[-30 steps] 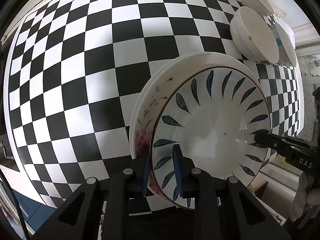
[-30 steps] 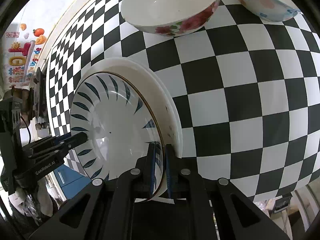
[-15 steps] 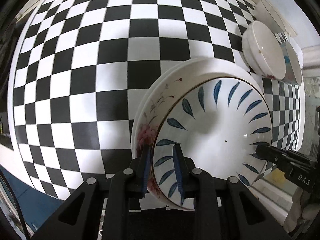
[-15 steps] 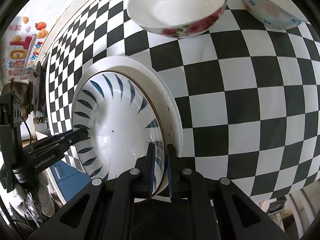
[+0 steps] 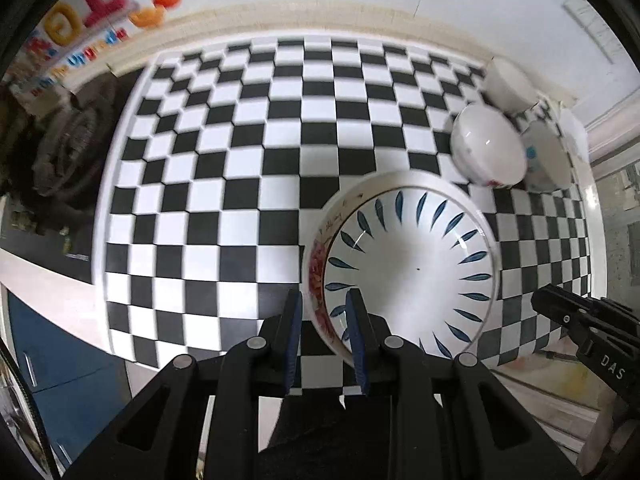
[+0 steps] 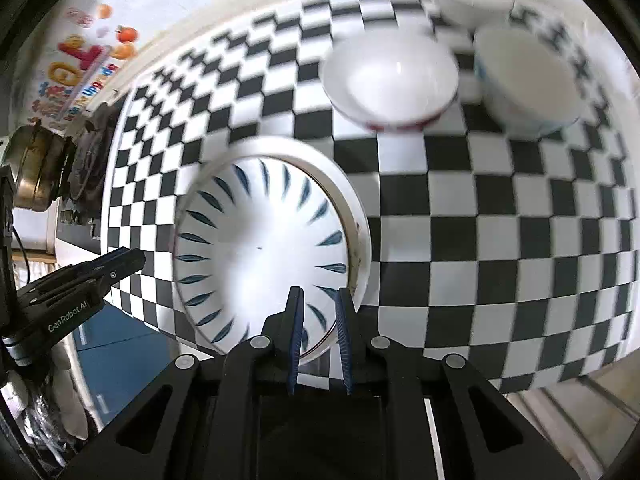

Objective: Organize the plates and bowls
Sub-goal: 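Set the three-plate stack down on the cloth and open both grippers, then move both grippers to the plain white bowl rim and close on it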

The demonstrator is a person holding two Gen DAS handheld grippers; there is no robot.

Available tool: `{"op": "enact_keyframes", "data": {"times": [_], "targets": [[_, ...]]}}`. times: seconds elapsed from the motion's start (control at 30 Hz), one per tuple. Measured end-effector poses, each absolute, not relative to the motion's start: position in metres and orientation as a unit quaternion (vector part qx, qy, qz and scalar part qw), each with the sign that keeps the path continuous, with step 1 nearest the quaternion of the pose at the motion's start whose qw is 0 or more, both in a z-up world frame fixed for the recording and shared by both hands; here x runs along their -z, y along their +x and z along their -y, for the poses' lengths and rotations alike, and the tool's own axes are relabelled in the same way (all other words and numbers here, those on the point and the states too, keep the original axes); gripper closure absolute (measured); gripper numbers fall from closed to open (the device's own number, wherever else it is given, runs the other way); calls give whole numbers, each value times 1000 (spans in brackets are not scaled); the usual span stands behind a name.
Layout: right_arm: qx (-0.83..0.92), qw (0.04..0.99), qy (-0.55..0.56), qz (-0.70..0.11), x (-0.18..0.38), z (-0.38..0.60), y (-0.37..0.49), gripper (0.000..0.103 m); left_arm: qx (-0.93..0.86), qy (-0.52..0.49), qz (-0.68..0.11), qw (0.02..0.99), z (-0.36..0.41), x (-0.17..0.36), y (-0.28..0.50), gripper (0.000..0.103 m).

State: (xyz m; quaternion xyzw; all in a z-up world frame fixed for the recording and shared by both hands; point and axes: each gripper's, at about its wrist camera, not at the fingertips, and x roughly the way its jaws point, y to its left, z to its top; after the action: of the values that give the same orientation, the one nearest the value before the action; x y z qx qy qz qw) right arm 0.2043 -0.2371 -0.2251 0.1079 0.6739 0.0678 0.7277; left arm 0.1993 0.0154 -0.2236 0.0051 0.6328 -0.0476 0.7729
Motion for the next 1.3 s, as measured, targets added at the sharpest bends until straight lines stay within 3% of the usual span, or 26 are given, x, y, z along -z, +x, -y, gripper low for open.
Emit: {"op": "enact_keyframes", "data": {"times": [0.33,0.73,1.07,1.23,1.3], "targets": [[-58,789,70,-607,126,208,143,85,56,10,-557,828,-15,139,148,83],[-50,828,83,-552,55,199,65,85,73,13,-514,855,-21,92,85,83],[-45,838,78,-539,34,192,42,85,85,17,-508,857,-18,88,72,82],[-40,834,92,-543,38,203,46,84,87,16,-511,855,-12,91,81,73],[-36,831,108,-544,42,213,51,77,87,9,-516,852,-7,95,92,67]]}}
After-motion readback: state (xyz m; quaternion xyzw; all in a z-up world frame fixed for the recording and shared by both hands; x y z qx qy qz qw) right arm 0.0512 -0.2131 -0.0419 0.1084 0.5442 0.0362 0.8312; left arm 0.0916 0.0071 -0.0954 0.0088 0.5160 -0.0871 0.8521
